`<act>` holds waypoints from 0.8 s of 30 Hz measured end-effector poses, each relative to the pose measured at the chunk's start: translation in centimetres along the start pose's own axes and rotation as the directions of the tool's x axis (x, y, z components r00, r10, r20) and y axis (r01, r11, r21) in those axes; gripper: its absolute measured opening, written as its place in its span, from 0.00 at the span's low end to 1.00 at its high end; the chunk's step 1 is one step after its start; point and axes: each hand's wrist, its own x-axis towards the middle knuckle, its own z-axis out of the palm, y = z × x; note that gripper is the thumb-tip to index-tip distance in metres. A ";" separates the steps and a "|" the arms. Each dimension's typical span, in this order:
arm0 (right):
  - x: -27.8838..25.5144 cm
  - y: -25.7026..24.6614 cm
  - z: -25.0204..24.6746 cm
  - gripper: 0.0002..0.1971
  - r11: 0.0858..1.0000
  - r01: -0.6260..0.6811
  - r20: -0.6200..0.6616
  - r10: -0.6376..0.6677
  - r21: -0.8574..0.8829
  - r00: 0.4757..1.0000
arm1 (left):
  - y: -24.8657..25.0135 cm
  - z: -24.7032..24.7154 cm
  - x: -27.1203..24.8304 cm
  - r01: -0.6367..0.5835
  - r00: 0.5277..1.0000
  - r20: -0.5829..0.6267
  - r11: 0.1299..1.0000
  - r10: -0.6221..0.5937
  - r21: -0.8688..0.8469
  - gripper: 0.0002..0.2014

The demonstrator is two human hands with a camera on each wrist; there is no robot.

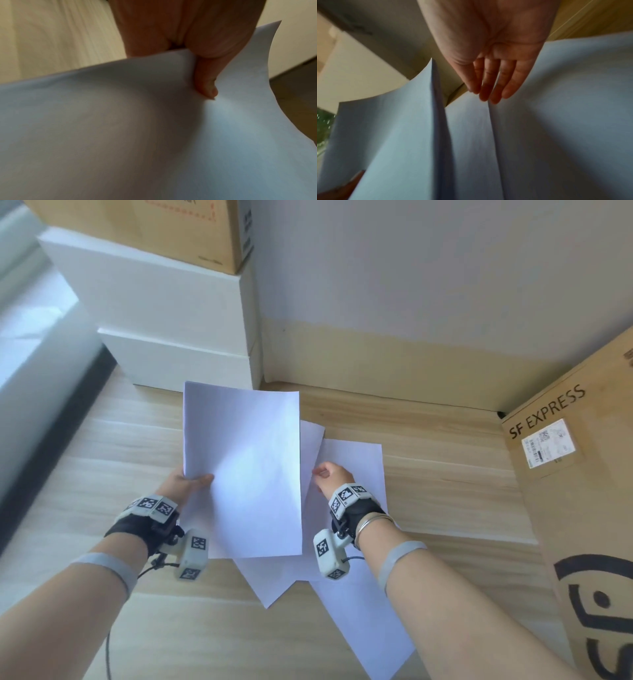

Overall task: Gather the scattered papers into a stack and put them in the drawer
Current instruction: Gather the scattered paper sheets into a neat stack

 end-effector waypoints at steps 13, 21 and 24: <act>2.1 -2.0 7.0 0.39 0.968 -0.107 -0.176 0.067 -0.228 0.982 | -2.8 -5.7 -0.6 0.022 0.999 -0.036 0.998 -0.024 -0.059 0.12; 1.8 -2.4 6.9 0.51 0.998 -0.064 -0.138 0.060 -0.021 0.989 | -4.3 -6.3 0.7 0.036 0.999 -0.018 0.998 -0.037 -0.059 0.17; 1.4 -2.0 5.2 0.47 0.991 -0.115 -0.181 0.126 0.073 0.975 | -4.1 -5.9 0.8 0.038 0.999 0.001 0.997 -0.038 -0.073 0.15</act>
